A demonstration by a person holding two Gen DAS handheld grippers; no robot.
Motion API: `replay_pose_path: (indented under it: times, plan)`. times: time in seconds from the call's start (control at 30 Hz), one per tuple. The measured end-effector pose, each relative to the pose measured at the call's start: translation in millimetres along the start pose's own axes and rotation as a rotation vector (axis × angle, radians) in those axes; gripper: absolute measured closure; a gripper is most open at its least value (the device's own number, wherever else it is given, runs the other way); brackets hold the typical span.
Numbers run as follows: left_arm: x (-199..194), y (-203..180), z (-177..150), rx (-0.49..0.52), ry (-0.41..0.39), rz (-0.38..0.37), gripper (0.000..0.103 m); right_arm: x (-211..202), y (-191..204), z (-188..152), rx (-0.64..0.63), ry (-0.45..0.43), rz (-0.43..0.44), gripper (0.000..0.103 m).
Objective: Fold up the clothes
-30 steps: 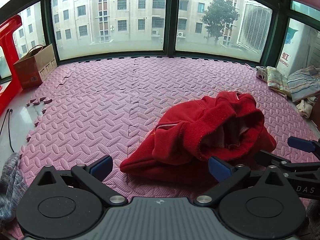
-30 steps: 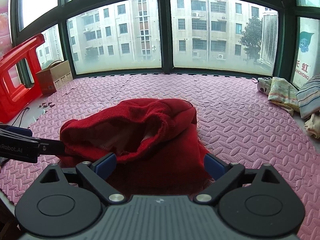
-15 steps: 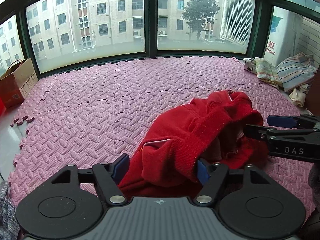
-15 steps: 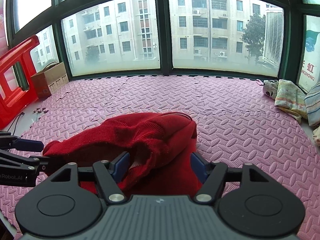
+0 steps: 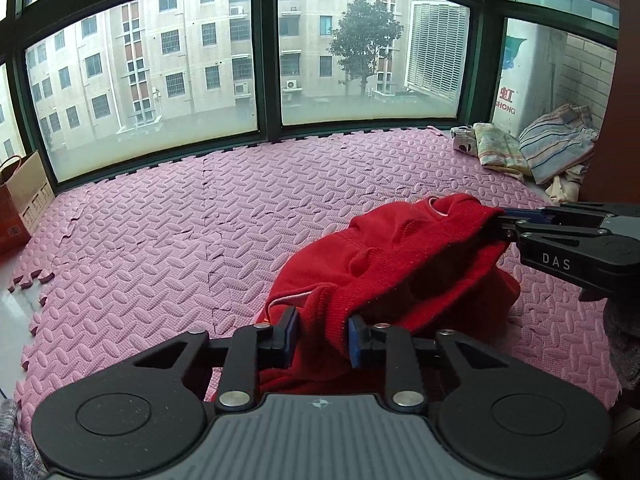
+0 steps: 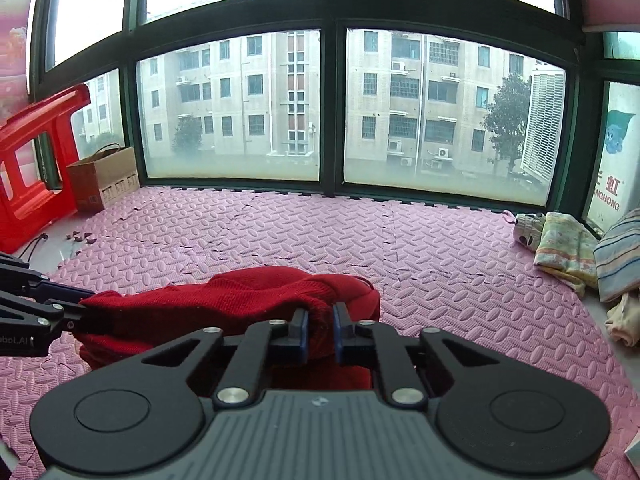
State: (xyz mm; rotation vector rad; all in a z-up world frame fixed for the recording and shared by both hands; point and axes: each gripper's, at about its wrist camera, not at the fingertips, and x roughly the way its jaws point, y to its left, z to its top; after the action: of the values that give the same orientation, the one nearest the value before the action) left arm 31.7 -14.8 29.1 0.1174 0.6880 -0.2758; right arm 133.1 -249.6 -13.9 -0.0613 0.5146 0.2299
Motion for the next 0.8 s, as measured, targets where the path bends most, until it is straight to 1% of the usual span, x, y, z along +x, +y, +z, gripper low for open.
replay_pose_path:
  times: [0.1, 0.13, 0.17, 0.27, 0.33, 0.4, 0.47, 0.53, 0.57, 0.6, 0.63, 0.67, 0.73, 0.8]
  plan:
    - [-13.3, -0.3, -1.2, 0.026, -0.020, -0.008, 0.081, -19.2, 3.7, 0.0, -0.013, -0.034, 0.018, 0.100]
    - [-17.9, -0.5, -3.2, 0.033, -0.022, -0.017, 0.089, -28.2, 5.6, -1.8, -0.022, -0.043, 0.030, 0.100]
    - [-22.6, -0.8, -5.4, 0.040, -0.024, -0.027, 0.091, -37.2, 7.5, -3.5, -0.031, -0.053, 0.042, 0.101]
    - [-32.3, -2.6, -12.7, 0.069, -0.021, -0.051, 0.091, -63.2, 13.2, -9.1, -0.060, -0.075, 0.079, 0.101]
    - [-36.9, -4.3, -17.8, 0.091, -0.015, -0.065, 0.091, -71.9, 17.2, -15.3, -0.087, -0.053, 0.096, 0.101]
    - [-35.8, -10.3, -20.8, 0.117, -0.007, -0.060, 0.089, -73.5, 17.7, -21.8, -0.103, -0.031, 0.096, 0.100]
    - [-33.2, -18.9, -21.7, 0.140, -0.003, -0.062, 0.083, -72.5, 16.6, -25.6, -0.108, -0.015, 0.094, 0.096]
    - [-31.6, -31.4, -21.0, 0.166, -0.022, -0.059, 0.046, -69.5, 11.3, -29.7, -0.103, 0.007, 0.083, 0.092]
    - [-29.7, -39.0, -20.0, 0.190, -0.036, -0.059, 0.043, -68.1, 8.0, -31.3, -0.097, 0.013, 0.075, 0.085]
    - [-27.6, -46.7, -18.8, 0.216, -0.052, -0.059, 0.043, -66.8, 4.6, -32.9, -0.092, 0.019, 0.068, 0.075]
    - [-24.2, -53.8, -16.9, 0.235, -0.058, -0.064, 0.041, -65.5, 1.3, -34.6, -0.087, 0.024, 0.060, 0.068]
    - [-19.9, -60.4, -14.2, 0.249, -0.063, -0.079, 0.038, -63.9, -2.3, -36.4, -0.084, 0.032, 0.052, 0.068]
    - [-8.9, -73.1, -8.2, 0.278, -0.078, -0.108, 0.037, -58.9, -10.7, -39.6, -0.078, 0.054, 0.034, 0.068]
    - [5.0, -86.0, -2.6, 0.312, -0.089, -0.107, 0.037, -53.9, -20.4, -43.3, -0.061, 0.078, 0.026, 0.067]
